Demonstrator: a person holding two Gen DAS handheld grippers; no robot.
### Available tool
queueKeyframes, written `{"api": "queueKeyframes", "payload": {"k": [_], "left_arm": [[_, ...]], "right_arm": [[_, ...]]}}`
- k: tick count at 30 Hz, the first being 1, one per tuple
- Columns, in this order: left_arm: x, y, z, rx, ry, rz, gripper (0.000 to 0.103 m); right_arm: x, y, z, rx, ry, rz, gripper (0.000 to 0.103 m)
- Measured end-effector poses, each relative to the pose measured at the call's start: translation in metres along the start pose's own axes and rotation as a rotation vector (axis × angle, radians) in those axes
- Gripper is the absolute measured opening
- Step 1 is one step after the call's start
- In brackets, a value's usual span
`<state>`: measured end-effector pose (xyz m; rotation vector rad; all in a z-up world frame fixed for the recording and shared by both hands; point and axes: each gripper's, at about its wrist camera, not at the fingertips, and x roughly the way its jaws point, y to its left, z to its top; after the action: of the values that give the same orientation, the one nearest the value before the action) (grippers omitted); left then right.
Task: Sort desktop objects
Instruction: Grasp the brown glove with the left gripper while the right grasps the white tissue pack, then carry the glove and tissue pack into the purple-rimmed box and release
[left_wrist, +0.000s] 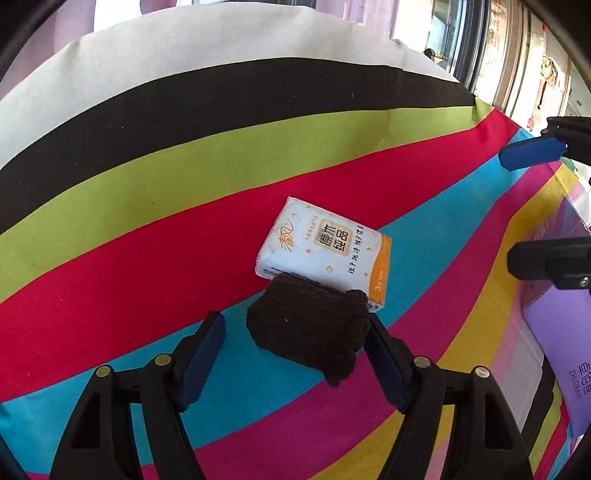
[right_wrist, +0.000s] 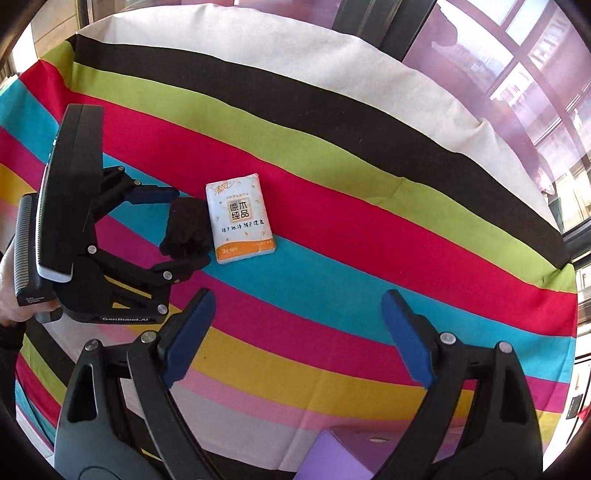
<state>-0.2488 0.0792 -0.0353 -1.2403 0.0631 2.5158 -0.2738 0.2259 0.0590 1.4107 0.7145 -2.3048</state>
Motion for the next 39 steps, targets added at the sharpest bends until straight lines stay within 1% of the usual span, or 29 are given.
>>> {"api": "queueKeyframes", "payload": {"k": [1, 2, 4, 9, 11, 14, 16, 19, 20, 21, 22, 25, 26, 28, 31, 33, 35, 37, 39], "left_arm": [[-0.001, 0.001, 0.000, -0.006, -0.007, -0.021, 0.057], [-0.003, 0.001, 0.000, -0.008, -0.014, -0.034, 0.054], [-0.006, 0.000, -0.002, -0.003, -0.017, -0.033, 0.046], [-0.025, 0.002, -0.019, -0.018, -0.010, 0.017, 0.044], [-0.040, 0.005, -0.031, -0.036, -0.004, 0.069, 0.044], [-0.068, 0.007, -0.053, -0.051, -0.007, 0.140, 0.044], [-0.089, 0.003, -0.069, -0.045, -0.019, 0.160, 0.044], [-0.122, -0.010, -0.088, -0.028, -0.040, 0.191, 0.044], [-0.136, -0.011, -0.094, -0.028, -0.055, 0.192, 0.044], [-0.146, -0.015, -0.097, -0.030, -0.071, 0.192, 0.044], [-0.156, -0.022, -0.103, -0.032, -0.084, 0.195, 0.044], [-0.184, -0.038, -0.113, -0.040, -0.134, 0.200, 0.044], [-0.189, -0.040, -0.110, -0.049, -0.150, 0.196, 0.044], [-0.202, -0.050, -0.117, -0.047, -0.182, 0.205, 0.044], [-0.221, -0.071, -0.130, -0.041, -0.214, 0.202, 0.044], [-0.233, -0.082, -0.137, -0.044, -0.239, 0.187, 0.044], [-0.242, -0.095, -0.143, -0.042, -0.268, 0.181, 0.044], [-0.254, -0.111, -0.145, -0.048, -0.296, 0.173, 0.044], [-0.261, -0.129, -0.147, -0.043, -0.329, 0.141, 0.044]], "right_arm": [[0.003, 0.002, 0.003, -0.006, 0.003, 0.001, 0.092], [0.006, 0.003, 0.005, -0.011, 0.006, 0.004, 0.092], [0.013, 0.006, 0.010, -0.018, 0.013, 0.019, 0.092], [0.025, 0.015, 0.025, -0.021, 0.020, 0.057, 0.092], [0.033, 0.018, 0.032, -0.018, 0.030, 0.070, 0.093], [0.049, 0.026, 0.038, -0.030, 0.050, 0.089, 0.093], [0.061, 0.031, 0.042, -0.044, 0.066, 0.110, 0.093], [0.079, 0.037, 0.047, -0.064, 0.079, 0.086, 0.093], [0.084, 0.037, 0.047, -0.057, 0.084, 0.084, 0.089], [0.088, 0.037, 0.047, -0.047, 0.091, 0.100, 0.070], [0.091, 0.036, 0.047, -0.036, 0.104, 0.137, 0.058], [0.086, 0.033, 0.042, -0.012, 0.106, 0.168, 0.057], [0.081, 0.032, 0.039, -0.007, 0.109, 0.185, 0.056], [0.063, 0.027, 0.033, 0.016, 0.086, 0.202, 0.055], [0.022, 0.014, 0.020, 0.067, 0.032, 0.257, 0.055], [-0.012, 0.005, 0.005, 0.085, -0.018, 0.282, 0.055], [-0.048, 0.000, -0.014, 0.086, -0.075, 0.276, 0.055], [-0.082, -0.004, -0.041, 0.099, -0.127, 0.266, 0.055], [-0.109, -0.011, -0.074, 0.108, -0.171, 0.263, 0.055]]}}
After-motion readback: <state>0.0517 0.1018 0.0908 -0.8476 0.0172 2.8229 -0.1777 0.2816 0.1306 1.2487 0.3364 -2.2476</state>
